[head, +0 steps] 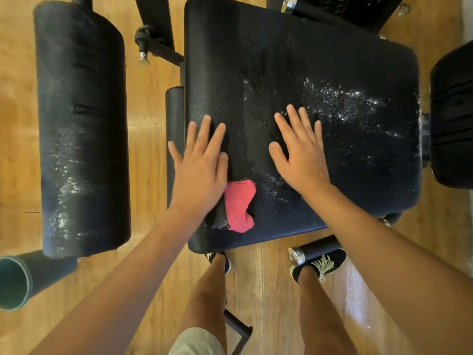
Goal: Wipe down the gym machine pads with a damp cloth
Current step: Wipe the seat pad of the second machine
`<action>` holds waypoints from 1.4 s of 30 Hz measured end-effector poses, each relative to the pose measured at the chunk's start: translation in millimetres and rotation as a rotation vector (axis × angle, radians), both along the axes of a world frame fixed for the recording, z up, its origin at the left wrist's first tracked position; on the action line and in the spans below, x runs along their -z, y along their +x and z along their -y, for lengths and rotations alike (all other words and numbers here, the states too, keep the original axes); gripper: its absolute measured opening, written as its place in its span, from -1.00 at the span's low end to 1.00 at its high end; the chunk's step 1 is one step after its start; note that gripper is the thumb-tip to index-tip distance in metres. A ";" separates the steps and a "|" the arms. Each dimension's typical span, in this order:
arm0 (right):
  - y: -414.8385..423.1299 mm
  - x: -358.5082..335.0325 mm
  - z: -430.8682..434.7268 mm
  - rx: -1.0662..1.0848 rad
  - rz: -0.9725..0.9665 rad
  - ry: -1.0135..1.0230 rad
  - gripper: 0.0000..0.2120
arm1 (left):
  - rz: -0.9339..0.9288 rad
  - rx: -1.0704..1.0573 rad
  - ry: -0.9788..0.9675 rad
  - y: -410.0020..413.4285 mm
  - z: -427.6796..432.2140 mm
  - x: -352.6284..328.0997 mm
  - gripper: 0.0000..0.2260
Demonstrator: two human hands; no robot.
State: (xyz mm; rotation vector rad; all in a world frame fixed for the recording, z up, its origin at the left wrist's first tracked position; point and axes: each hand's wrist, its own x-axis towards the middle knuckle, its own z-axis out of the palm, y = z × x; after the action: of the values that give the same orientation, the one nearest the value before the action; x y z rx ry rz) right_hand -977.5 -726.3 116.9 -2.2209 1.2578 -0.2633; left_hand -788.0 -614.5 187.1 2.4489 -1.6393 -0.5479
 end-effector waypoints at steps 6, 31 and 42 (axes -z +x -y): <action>-9.1 -22.4 -51.8 0.027 0.141 0.029 -0.56 | 0.006 0.075 -0.010 31.5 35.1 19.4 -0.53; 44.6 -57.4 -98.2 0.302 0.251 0.086 -0.51 | -0.016 -0.036 -0.077 56.2 120.4 29.6 -0.52; 68.5 -53.5 19.1 0.308 0.364 0.097 -0.53 | 0.018 -0.169 -0.207 62.1 165.0 44.3 -0.52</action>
State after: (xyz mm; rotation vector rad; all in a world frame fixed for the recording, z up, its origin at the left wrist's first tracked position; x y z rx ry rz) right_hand -909.0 -745.5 170.3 -1.7896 1.3655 -0.6774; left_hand -725.9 -779.6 142.8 2.4139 -1.3990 -0.3163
